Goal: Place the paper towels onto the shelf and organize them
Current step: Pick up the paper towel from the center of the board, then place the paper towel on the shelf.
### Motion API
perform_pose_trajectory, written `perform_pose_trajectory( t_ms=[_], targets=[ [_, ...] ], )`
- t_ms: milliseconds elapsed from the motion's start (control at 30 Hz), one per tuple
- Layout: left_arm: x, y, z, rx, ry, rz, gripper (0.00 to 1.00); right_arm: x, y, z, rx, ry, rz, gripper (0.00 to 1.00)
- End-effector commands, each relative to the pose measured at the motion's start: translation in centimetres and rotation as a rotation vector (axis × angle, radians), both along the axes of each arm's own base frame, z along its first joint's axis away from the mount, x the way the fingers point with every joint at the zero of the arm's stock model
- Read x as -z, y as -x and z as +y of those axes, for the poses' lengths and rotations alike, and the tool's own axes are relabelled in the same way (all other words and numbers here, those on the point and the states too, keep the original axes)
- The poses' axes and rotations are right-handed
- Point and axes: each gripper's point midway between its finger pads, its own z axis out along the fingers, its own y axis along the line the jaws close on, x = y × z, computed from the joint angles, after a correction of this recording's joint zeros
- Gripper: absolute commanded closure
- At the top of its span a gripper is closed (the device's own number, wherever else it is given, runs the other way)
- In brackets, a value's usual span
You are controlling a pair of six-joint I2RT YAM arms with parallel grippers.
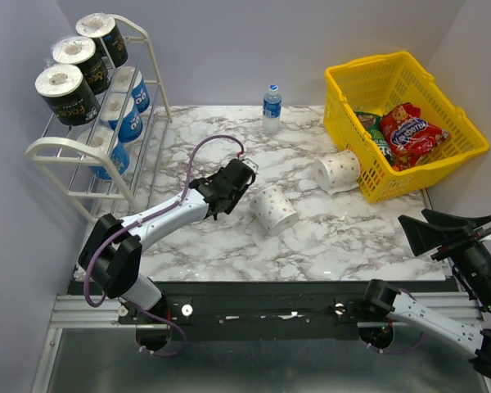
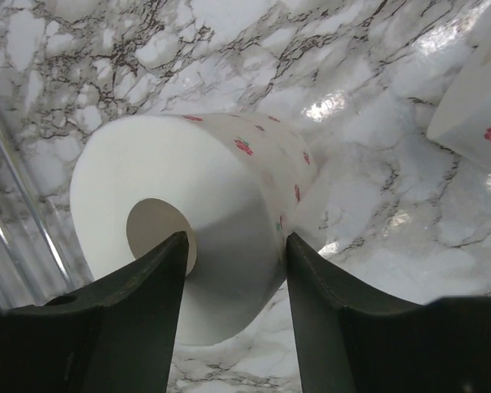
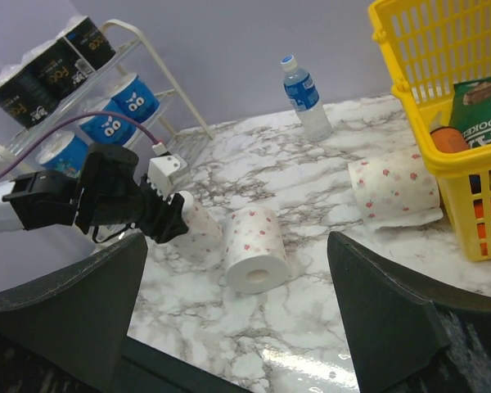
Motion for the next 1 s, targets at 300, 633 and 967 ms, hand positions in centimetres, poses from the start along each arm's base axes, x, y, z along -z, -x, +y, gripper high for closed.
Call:
perform_pose_trajectory(
  t_ms=[300, 633, 967],
  targets=[
    [-4.2, -2.3, 6.8, -0.243, -0.331, -0.191, 0.64, -1.2, -0.6, 0.3, 0.017, 0.065, 0.004, 0.00],
    [-4.6, -5.1, 13.0, -0.381, -0.481, -0.156, 0.65, -2.6, -1.3, 1.3, 0.015, 0.105, 0.024, 0.00],
    [-4.2, -5.2, 16.6, -0.461, -0.527, -0.120, 0.64, -4.4, -1.7, 0.9, 0.054, 0.100, 0.017, 0.00]
  ],
)
